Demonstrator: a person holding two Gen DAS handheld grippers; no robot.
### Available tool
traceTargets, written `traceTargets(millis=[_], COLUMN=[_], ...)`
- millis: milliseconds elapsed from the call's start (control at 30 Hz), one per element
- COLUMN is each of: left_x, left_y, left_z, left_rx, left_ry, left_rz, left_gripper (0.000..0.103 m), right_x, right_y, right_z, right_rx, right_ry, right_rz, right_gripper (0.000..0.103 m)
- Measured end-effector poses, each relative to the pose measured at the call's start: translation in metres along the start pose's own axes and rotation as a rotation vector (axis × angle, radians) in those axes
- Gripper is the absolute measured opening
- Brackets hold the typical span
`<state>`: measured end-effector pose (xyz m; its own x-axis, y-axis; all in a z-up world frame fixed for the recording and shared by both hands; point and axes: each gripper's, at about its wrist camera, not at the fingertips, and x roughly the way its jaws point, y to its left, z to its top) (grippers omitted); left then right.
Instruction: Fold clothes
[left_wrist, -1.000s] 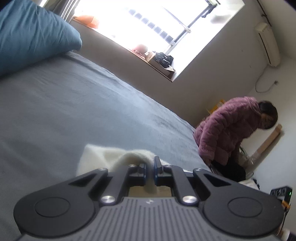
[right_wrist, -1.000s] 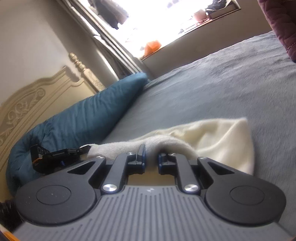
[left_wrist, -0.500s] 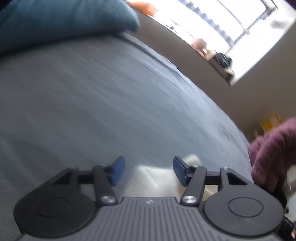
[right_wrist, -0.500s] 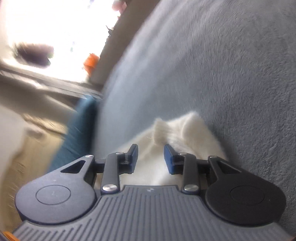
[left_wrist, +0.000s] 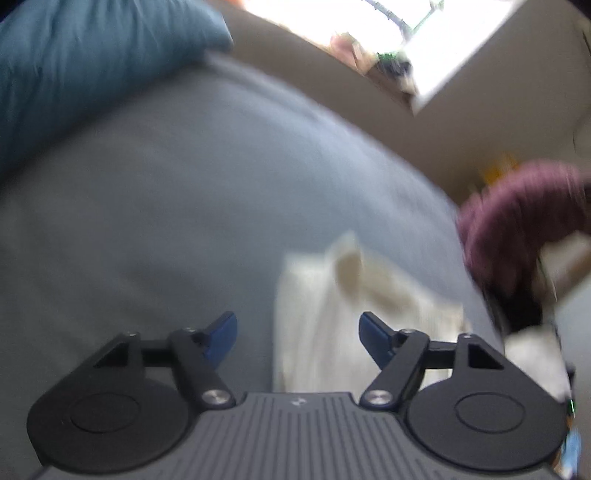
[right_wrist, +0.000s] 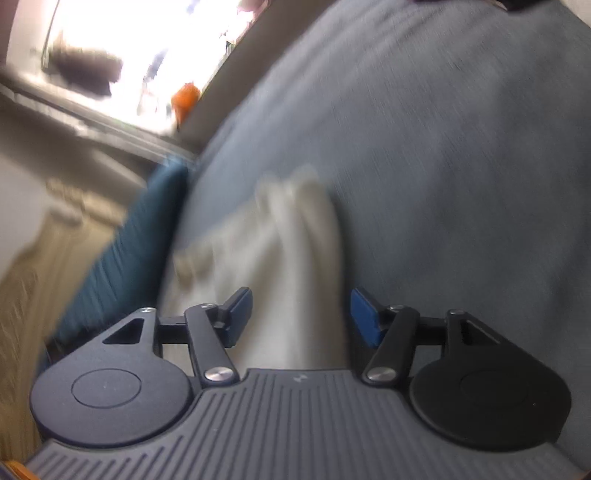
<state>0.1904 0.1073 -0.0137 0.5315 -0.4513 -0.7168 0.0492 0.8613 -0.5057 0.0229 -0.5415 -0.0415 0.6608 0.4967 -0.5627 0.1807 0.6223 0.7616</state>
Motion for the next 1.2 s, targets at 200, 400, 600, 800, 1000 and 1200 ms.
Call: traceTargets(millis=[200, 400, 600, 800, 1000, 1200], left_x=[0.047, 0.068, 0.057, 0.035, -0.015, -0.082], left_y=[0.014, 0.001, -0.003, -0.012, -0.027, -0.009], left_z=[-0.063, -0.089, -0.1, -0.106, -0.118, -0.199], left_rx=[-0.145, -0.095, -0.091, -0.183, -0.152, -0.03], left_ry=[0.17, 0.095, 0.035, -0.015, 0.02, 0.252], left_rz=[-0.069, -0.066, -0.033, -0.013, -0.112, -0.133], left_gripper=[0.072, 0.081, 0.058, 0.034, 0.033, 0.032], right_x=[0.019, 0.045, 0.051, 0.041, -0.003, -0.069], right_y=[-0.022, -0.009, 0.004, 0.036, 0.069, 0.071], right_z=[-0.04, -0.046, -0.042, -0.05, -0.057, -0.124], right_rx=[0.128, 0.075, 0.02, -0.119, -0.213, -0.233], right_ry=[0.176, 0.176, 0.156, 0.094, 0.058, 0.2], right_rz=[0.092, 0.12, 0.057, -0.056, -0.012, 0.038], right_gripper=[0.066, 0.069, 0.052, 0.022, 0.02, 0.02])
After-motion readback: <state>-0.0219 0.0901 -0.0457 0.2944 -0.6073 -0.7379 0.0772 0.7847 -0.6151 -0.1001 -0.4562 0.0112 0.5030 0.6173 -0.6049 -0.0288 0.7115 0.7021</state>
